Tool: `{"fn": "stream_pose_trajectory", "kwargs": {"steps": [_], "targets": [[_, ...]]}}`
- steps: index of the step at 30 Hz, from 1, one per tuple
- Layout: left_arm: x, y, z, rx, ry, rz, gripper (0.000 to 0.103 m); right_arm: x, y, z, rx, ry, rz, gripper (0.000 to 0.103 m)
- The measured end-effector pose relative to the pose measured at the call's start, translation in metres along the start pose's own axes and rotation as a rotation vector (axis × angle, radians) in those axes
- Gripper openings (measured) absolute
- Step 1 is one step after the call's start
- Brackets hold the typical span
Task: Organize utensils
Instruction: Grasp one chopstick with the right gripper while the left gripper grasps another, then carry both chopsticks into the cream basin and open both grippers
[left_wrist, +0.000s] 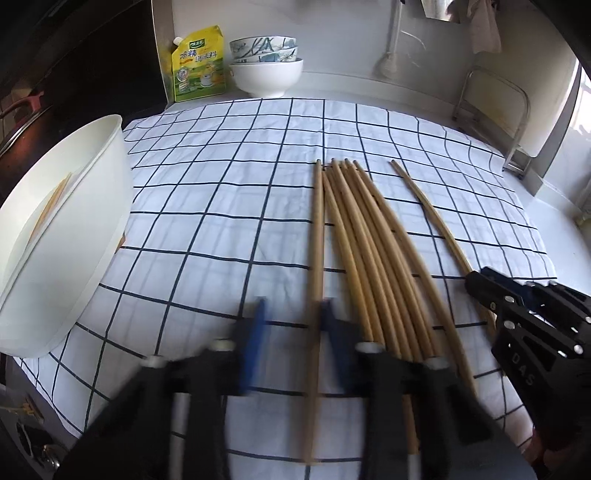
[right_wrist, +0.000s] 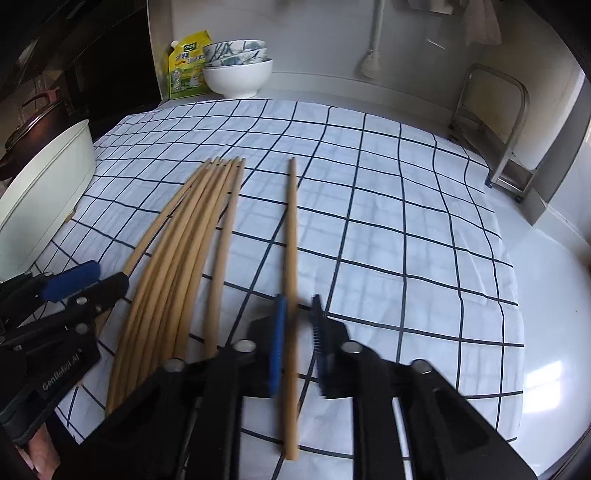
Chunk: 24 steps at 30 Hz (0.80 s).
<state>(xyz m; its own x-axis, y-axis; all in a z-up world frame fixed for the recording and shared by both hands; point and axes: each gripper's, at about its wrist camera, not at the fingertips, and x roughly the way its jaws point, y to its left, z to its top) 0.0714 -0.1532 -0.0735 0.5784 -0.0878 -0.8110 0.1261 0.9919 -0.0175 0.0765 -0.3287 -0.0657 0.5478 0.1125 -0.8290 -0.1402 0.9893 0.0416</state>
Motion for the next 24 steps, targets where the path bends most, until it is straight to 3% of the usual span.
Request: {"fn": "stream_pose_trajectory", "kwargs": {"steps": [1,10,24], "targets": [[0.000,0.001,0.000,-0.002,0.003,-0.011,0.009,0.000,0.000,0.000,0.001,0.000,0.000,0.006],[-0.010,0.011,-0.002,-0.024,0.039,-0.126,0.007,-0.007,-0.013,0.001,0.101,-0.022,0.087,0.006],[-0.076,0.063,0.014,-0.046,-0.099,-0.173,0.007,-0.056,0.012,0.021,0.166,-0.152,0.171,0.006]]}}
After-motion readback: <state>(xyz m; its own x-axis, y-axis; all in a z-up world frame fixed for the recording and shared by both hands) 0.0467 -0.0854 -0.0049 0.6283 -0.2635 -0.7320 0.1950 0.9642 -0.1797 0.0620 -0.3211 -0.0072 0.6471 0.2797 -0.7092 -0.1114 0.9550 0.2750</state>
